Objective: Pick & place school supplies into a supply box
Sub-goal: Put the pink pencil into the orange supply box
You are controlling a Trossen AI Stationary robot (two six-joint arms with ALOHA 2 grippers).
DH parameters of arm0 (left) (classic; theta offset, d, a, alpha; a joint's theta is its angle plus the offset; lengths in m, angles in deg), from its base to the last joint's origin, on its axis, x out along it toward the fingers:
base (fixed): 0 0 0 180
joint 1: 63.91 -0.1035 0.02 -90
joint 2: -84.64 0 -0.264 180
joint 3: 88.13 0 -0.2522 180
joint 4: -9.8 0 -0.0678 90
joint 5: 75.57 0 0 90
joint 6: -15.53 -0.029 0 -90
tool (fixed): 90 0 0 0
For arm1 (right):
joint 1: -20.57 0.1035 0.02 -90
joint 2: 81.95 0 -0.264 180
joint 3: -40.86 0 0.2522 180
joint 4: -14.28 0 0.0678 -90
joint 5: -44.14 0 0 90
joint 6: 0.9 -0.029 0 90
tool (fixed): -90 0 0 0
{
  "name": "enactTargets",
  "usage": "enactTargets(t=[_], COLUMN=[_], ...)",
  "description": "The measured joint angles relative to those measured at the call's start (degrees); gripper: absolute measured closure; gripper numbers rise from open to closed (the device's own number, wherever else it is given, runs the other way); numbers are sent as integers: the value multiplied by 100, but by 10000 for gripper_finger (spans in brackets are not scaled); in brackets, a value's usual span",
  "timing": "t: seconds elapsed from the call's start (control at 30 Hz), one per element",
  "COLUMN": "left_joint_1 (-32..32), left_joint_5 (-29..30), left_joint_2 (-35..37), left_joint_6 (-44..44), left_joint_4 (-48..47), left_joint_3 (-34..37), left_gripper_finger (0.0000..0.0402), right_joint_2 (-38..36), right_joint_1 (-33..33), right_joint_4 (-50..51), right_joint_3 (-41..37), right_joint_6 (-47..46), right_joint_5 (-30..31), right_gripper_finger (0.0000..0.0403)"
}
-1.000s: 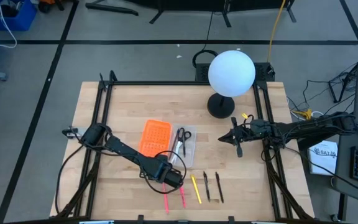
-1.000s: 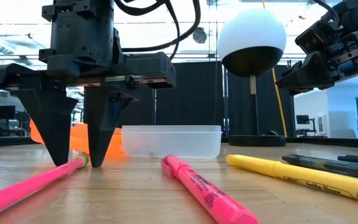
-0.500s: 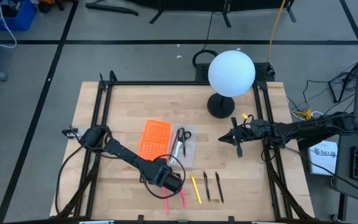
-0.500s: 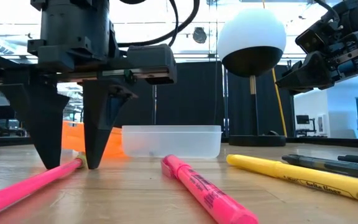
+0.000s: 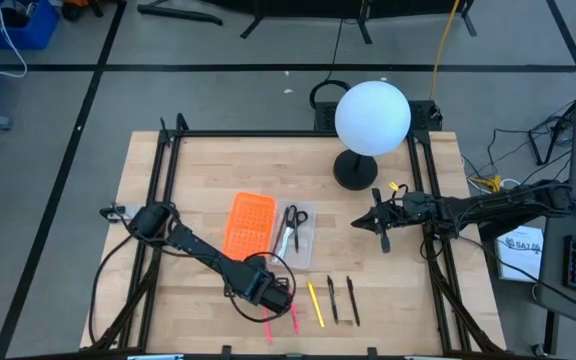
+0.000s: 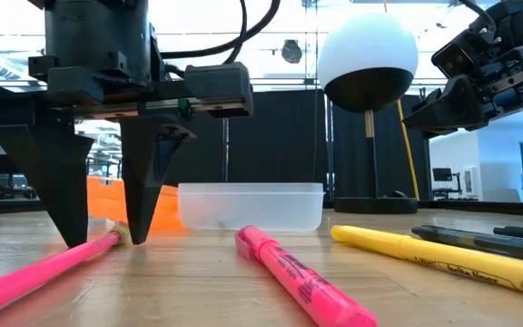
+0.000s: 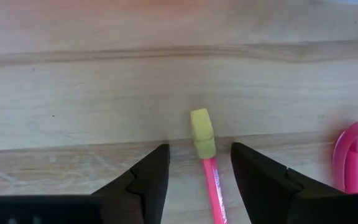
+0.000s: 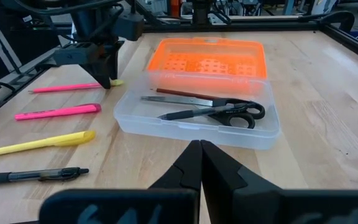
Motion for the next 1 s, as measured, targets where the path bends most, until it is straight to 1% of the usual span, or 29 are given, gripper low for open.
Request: enactTargets(t=[0.1, 0.23, 0.37, 0.5, 0.6, 0.73, 0.8, 1.0], left_joint_1=[-18, -66, -85, -96, -96, -96, -99, -155], left_joint_5=[-57, -301, -304, -278, -257, -244, -84, 116], left_joint_2=[-69, -192, -232, -232, -177, 84, 235, 1046], left_joint_6=[-9, -181, -343, -781, -1002, -1187, -1285, -1693], left_joint_4=[-35, -75, -52, -34, -51, -147, -242, -191], left_joint_3=[-6, -4, -8, -6, 6, 28, 54, 27], left_gripper_finger=[241, 291, 341, 380, 386, 386, 383, 385], right_joint_2=[2, 2, 1, 0, 0, 0, 0, 0], right_joint_1=[0, 0, 0, 0, 0, 0, 0, 0], right_joint_4=[0, 0, 0, 0, 1, 2, 2, -1], right_joint_3=[0, 0, 0, 0, 0, 0, 0, 0], right_joint_6=[0, 0, 0, 19, 22, 22, 22, 22], right_joint_5=[0, 0, 0, 0, 0, 0, 0, 0], right_gripper_finger=[403, 403, 403, 403, 403, 403, 403, 403])
